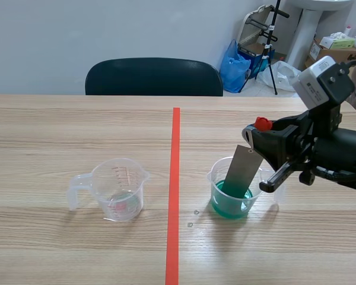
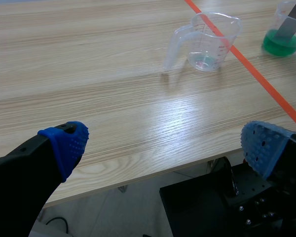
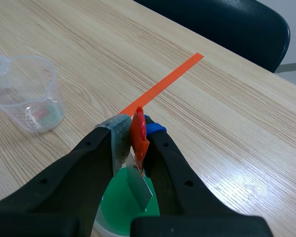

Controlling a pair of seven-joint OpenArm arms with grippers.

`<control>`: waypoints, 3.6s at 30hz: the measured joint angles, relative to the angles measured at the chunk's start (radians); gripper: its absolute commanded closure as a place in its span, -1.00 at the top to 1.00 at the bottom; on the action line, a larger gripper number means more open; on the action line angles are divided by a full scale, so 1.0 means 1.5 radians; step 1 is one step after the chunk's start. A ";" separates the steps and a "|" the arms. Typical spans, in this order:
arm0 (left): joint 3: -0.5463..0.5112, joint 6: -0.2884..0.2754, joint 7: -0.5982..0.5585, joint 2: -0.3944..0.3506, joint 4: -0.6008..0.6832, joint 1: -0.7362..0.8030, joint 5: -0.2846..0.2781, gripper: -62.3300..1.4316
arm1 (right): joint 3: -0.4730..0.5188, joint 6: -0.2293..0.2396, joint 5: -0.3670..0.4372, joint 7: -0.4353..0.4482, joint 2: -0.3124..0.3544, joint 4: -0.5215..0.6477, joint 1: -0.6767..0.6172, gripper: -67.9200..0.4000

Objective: Do the redox reaction experiment

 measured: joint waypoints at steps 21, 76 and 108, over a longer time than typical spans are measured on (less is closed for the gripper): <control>0.000 0.000 0.000 0.000 0.000 0.000 0.000 1.00 | 0.000 0.000 0.000 -0.005 0.005 0.004 0.000 -0.93; 0.000 0.000 0.000 0.000 0.000 0.000 0.000 1.00 | 0.096 -0.013 0.233 -0.259 0.148 0.288 0.000 -0.93; 0.000 0.000 0.000 0.000 0.000 0.000 0.000 1.00 | 0.110 -0.013 0.233 -0.274 0.148 0.295 0.000 -0.93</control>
